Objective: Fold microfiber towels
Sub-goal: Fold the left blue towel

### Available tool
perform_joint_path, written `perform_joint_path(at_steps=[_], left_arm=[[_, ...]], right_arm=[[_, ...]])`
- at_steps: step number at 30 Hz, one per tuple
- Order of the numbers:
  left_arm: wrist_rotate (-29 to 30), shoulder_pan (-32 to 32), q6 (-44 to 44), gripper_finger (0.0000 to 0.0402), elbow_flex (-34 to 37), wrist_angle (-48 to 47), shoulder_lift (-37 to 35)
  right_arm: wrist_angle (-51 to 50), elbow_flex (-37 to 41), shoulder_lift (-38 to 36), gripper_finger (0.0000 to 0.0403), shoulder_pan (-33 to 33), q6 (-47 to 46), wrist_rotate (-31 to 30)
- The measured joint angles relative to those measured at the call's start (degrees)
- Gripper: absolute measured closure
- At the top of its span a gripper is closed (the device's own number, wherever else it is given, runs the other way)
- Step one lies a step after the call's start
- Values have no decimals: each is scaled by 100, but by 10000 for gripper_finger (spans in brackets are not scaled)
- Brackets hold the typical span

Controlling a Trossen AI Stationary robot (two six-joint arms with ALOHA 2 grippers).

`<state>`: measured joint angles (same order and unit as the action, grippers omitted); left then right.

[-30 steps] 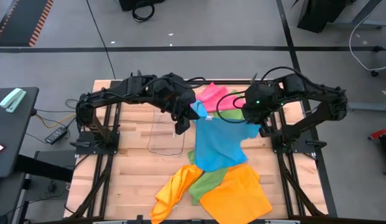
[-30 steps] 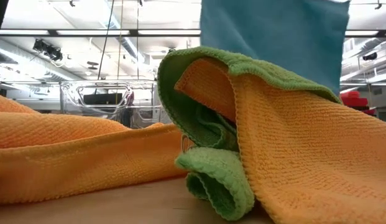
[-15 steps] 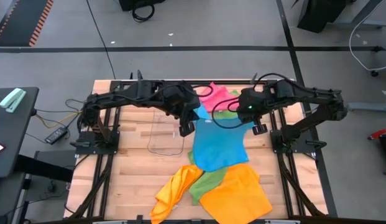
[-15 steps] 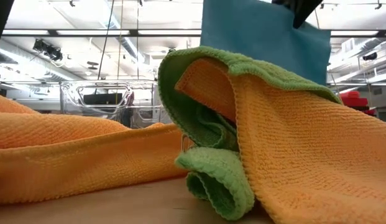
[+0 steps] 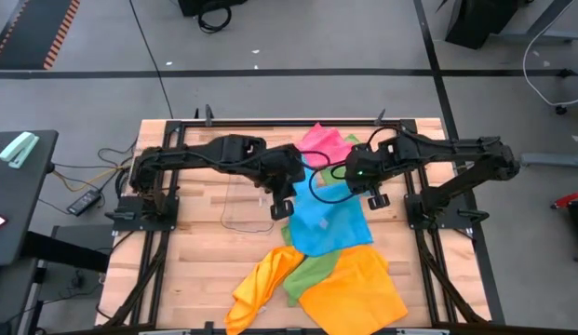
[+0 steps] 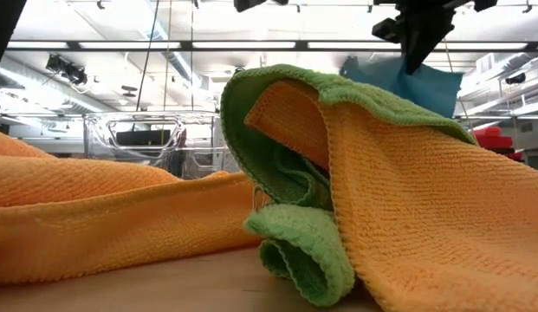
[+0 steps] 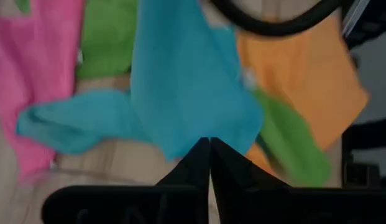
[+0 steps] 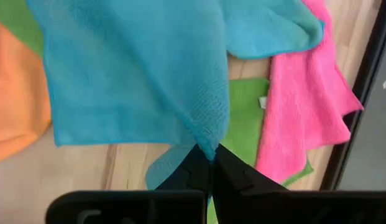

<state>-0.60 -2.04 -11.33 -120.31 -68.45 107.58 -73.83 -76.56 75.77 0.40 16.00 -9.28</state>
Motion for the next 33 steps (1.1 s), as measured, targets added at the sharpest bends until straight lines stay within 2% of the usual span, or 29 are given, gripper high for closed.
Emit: perform_joint_path(at_steps=[6,13,20,27,33], left_arm=[[-3,-96,-331,389,-2,33,228],[173,-565,-715,326,-2,516,520],[624,-1044,-589,272,2,256,820],[684,-1072,-312,290,-2,100,800],[828,-1298,161,318,-2,263,786]], right_arm=[[213,136,2,391,0,28,191],[285,136,0,391,0,-485,492],[123,136,-5,391,-1,-465,524],[-65,134,-113,391,-12,-367,760],[35,134,-184,391,-199,-747,1449]])
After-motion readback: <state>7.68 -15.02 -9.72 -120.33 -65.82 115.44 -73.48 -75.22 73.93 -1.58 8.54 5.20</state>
